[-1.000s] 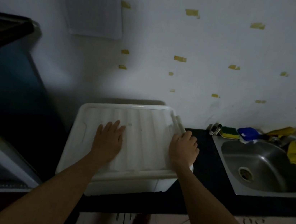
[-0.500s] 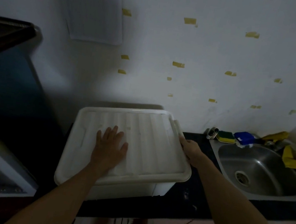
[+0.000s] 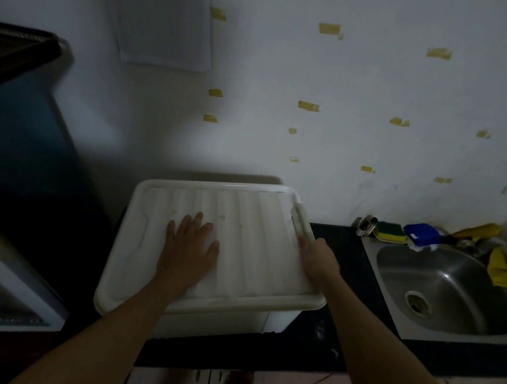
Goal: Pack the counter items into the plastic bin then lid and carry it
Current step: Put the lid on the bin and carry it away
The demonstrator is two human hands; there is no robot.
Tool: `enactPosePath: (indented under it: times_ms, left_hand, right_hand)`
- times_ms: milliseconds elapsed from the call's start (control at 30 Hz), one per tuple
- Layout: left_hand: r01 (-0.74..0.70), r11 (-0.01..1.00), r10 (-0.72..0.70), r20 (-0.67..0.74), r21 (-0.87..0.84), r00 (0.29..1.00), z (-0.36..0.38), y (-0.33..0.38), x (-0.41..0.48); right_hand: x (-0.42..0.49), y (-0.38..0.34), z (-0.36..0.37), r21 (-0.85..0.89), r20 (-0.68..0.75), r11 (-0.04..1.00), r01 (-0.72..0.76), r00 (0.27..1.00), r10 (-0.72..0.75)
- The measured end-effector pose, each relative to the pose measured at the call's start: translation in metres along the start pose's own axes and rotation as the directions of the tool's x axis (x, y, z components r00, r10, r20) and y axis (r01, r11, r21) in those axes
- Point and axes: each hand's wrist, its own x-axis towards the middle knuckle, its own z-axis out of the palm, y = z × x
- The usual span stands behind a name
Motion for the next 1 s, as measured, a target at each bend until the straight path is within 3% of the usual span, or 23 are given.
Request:
enactPosePath:
  times_ms: [100,200,267,333,433,500,633,700,767,833,1000]
  left_hand:
    - [-0.026,0.998,0.023,-0.043,-0.053,0.999,-0.002,-0.003,-0.002]
    - [-0.064,0.994,0.056,-0.088,-0.085,0.995,-0.009,-0.015,-0.003]
    - [-0.068,0.997,0.071,-0.120,0.026,0.990,-0.013,-0.033,-0.002]
    - [-0.005,0.985,0.028,-0.134,0.170,0.991,-0.020,-0.055,-0.001]
    - [0.212,0.958,-0.194,-0.107,0.195,0.975,-0.029,-0.082,-0.001]
    - [0.344,0.938,-0.342,-0.051,0.037,0.938,-0.034,-0.090,-0.002]
    - [0.433,0.877,-0.438,0.021,-0.206,0.898,-0.042,-0.086,0.003]
    - [0.516,0.808,-0.529,0.033,-0.283,0.848,-0.043,-0.084,0.008]
    - [0.608,0.706,-0.635,0.056,-0.363,0.770,-0.039,-0.088,0.013]
    - [0.666,0.633,-0.691,0.099,-0.394,0.716,-0.036,-0.093,0.017]
    - [0.689,0.633,-0.711,0.086,-0.353,0.698,-0.031,-0.093,0.020]
  right_hand:
    - [-0.002,-0.002,-0.002,0.009,-0.006,1.000,0.020,1.000,-0.020]
    - [-0.009,-0.004,0.000,-0.268,-0.143,0.952,0.148,0.971,-0.191]
    - [-0.014,-0.007,0.003,-0.470,-0.199,0.864,0.182,0.931,-0.305]
    - [-0.016,-0.010,0.005,-0.530,-0.193,0.828,0.183,0.925,-0.327]
    - [-0.008,-0.014,0.002,-0.481,-0.156,0.854,0.198,0.939,-0.305]
    - [-0.001,-0.017,0.000,-0.397,-0.102,0.899,0.185,0.965,-0.243]
    - [0.012,-0.025,0.000,-0.369,-0.052,0.914,0.171,0.978,-0.204]
    - [0.015,-0.030,-0.001,-0.408,-0.003,0.895,0.182,0.980,-0.201]
    - [0.022,-0.035,-0.002,-0.317,-0.025,0.939,0.129,0.989,-0.145]
    - [0.030,-0.037,0.001,-0.198,-0.070,0.977,0.075,0.993,-0.090]
    - [0.048,-0.038,0.006,-0.155,-0.092,0.985,0.077,0.992,-0.092]
